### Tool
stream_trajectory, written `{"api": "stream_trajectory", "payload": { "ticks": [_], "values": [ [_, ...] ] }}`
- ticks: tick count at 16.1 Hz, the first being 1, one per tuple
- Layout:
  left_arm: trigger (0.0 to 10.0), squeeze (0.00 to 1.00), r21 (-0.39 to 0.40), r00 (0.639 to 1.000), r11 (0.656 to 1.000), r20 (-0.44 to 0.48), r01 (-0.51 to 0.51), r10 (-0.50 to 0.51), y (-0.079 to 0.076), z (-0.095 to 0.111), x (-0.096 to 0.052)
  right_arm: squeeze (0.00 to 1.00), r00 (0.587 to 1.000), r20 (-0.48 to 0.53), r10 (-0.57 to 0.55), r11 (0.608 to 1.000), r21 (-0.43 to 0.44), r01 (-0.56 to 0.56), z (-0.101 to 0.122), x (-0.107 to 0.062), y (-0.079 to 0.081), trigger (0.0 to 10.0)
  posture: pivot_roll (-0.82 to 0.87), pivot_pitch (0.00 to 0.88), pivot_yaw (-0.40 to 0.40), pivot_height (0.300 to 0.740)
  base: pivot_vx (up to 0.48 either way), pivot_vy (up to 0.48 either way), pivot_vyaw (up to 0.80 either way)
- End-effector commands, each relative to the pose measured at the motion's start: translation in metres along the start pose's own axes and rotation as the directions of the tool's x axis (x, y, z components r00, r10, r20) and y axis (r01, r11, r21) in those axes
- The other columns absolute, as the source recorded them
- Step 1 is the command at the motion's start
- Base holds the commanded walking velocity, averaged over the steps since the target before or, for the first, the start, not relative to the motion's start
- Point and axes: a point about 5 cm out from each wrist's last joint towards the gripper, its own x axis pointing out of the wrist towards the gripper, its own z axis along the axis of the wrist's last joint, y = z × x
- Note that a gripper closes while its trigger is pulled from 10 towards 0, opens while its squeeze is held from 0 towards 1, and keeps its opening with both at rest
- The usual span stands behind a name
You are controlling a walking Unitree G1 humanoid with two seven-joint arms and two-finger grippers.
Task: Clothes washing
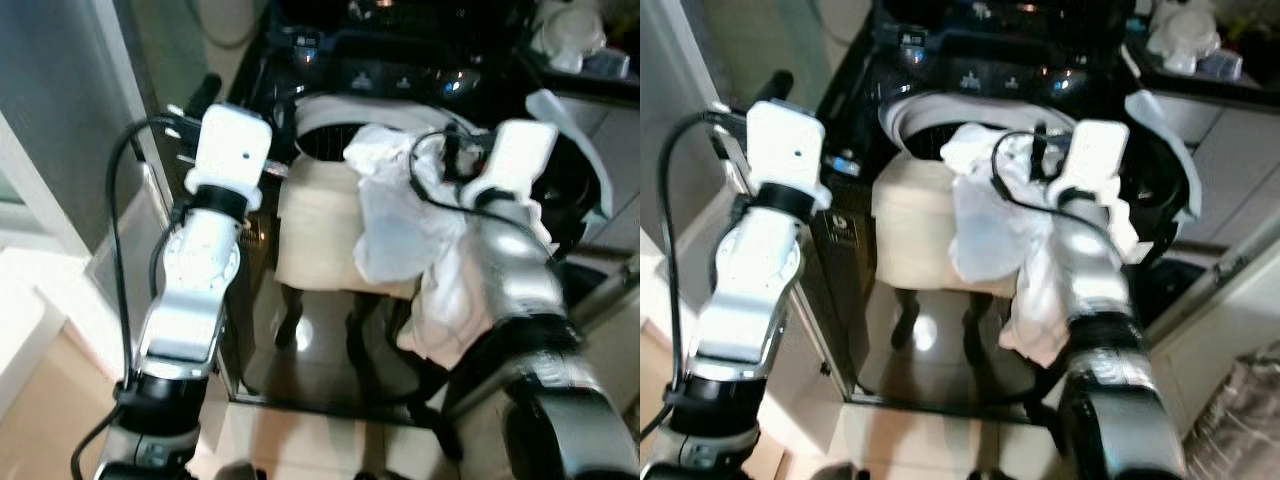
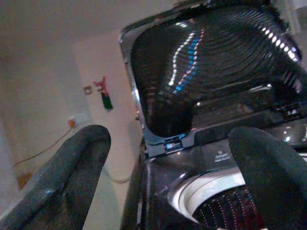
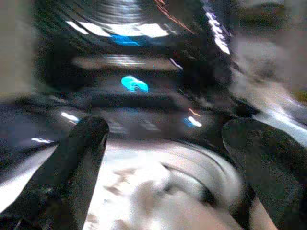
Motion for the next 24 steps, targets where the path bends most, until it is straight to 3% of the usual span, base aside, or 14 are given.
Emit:
{"api": "stream_trajectory", "payload": {
  "ticks": [1,2,3,4,6,8,11,12,13,15,17,18,19,24],
  "values": [
    [10.0,0.00,0.001,1.000,1.000,0.016,0.018,-0.018,-0.001,0.003,0.003,0.00,0.994,0.019,0.104,0.994,0.035,-0.105,0.005,-0.003,0.006,10.0,0.02,0.013,-0.018,0.740,0.000,0.000,0.00],
    [10.0,0.00,0.006,0.999,1.000,0.034,0.031,-0.031,-0.003,0.004,0.002,0.00,0.998,0.006,0.063,0.997,-0.049,-0.062,-0.008,-0.024,-0.028,10.0,0.01,0.007,-0.015,0.740,0.000,0.000,0.00],
    [10.0,0.00,0.012,0.997,0.999,0.060,0.040,-0.040,-0.004,0.006,0.000,0.00,1.000,0.009,-0.027,0.968,-0.251,0.029,-0.017,-0.057,-0.053,10.0,0.01,0.008,-0.014,0.740,0.000,0.000,0.00],
    [10.0,0.00,0.012,0.997,0.999,0.064,0.041,-0.042,-0.004,0.005,-0.001,0.00,1.000,0.005,-0.021,0.936,-0.351,0.021,-0.023,-0.085,-0.053,10.0,0.01,0.010,-0.015,0.740,0.000,0.000,0.00],
    [10.0,0.00,0.012,0.997,0.999,0.061,0.040,-0.041,-0.004,0.005,-0.001,0.00,0.999,-0.049,0.021,0.921,-0.388,-0.039,-0.034,-0.108,-0.047,10.0,0.01,0.012,-0.021,0.740,0.000,0.000,0.00],
    [10.0,0.00,0.007,0.997,0.999,0.065,0.033,-0.034,-0.004,0.005,-0.003,0.00,0.944,-0.294,0.150,0.918,-0.312,-0.243,-0.084,-0.155,-0.032,10.0,0.01,0.022,-0.024,0.740,0.000,0.000,0.00],
    [10.0,0.00,0.007,0.997,0.999,0.076,0.031,-0.031,-0.005,0.007,-0.002,0.00,0.869,-0.488,0.079,0.954,-0.216,-0.208,-0.133,-0.157,-0.033,10.0,0.03,0.033,-0.018,0.740,0.000,0.000,0.00],
    [10.0,0.00,0.012,0.997,1.000,0.074,0.024,-0.025,-0.003,0.007,-0.003,0.00,0.780,-0.621,0.079,0.964,-0.152,-0.219,-0.158,-0.167,-0.024,10.0,0.03,0.033,-0.018,0.740,0.000,0.000,0.00],
    [10.0,0.00,0.011,0.997,1.000,0.074,0.015,-0.015,-0.001,0.008,-0.003,0.00,0.728,-0.685,0.027,0.971,-0.155,-0.182,-0.171,-0.174,-0.019,10.0,0.05,0.038,-0.012,0.740,0.000,0.000,0.00],
    [10.0,0.00,0.017,0.997,1.000,0.078,0.007,-0.009,0.001,0.008,-0.002,0.00,0.672,-0.740,-0.022,0.975,-0.165,-0.150,-0.184,-0.175,-0.008,10.0,0.08,0.039,-0.012,0.740,0.000,0.000,0.00],
    [10.0,0.00,0.023,0.996,1.000,0.085,0.003,-0.005,0.002,0.010,-0.002,0.00,0.677,-0.735,-0.023,0.971,-0.177,-0.160,-0.179,-0.152,-0.010,10.0,0.10,0.036,-0.019,0.740,0.000,0.000,0.00],
    [10.0,0.00,0.023,0.996,1.000,0.086,0.002,-0.004,0.002,0.011,-0.002,0.00,0.676,-0.736,-0.024,0.969,-0.184,-0.166,-0.179,-0.149,-0.011,10.0,0.10,0.035,-0.021,0.740,0.000,0.000,0.00],
    [10.0,0.00,0.027,0.996,1.000,0.084,-0.013,0.011,0.005,0.011,-0.002,0.00,0.683,-0.730,-0.019,0.962,-0.199,-0.187,-0.175,-0.131,-0.001,10.0,0.12,0.036,-0.024,0.740,0.000,0.000,0.00],
    [10.0,0.00,0.028,0.996,0.999,0.085,-0.022,0.019,0.004,0.011,-0.002,0.00,0.674,-0.734,-0.083,0.941,-0.280,-0.189,-0.168,-0.106,0.007,10.0,0.13,0.037,-0.031,0.740,0.000,0.000,0.00]
  ]
}}
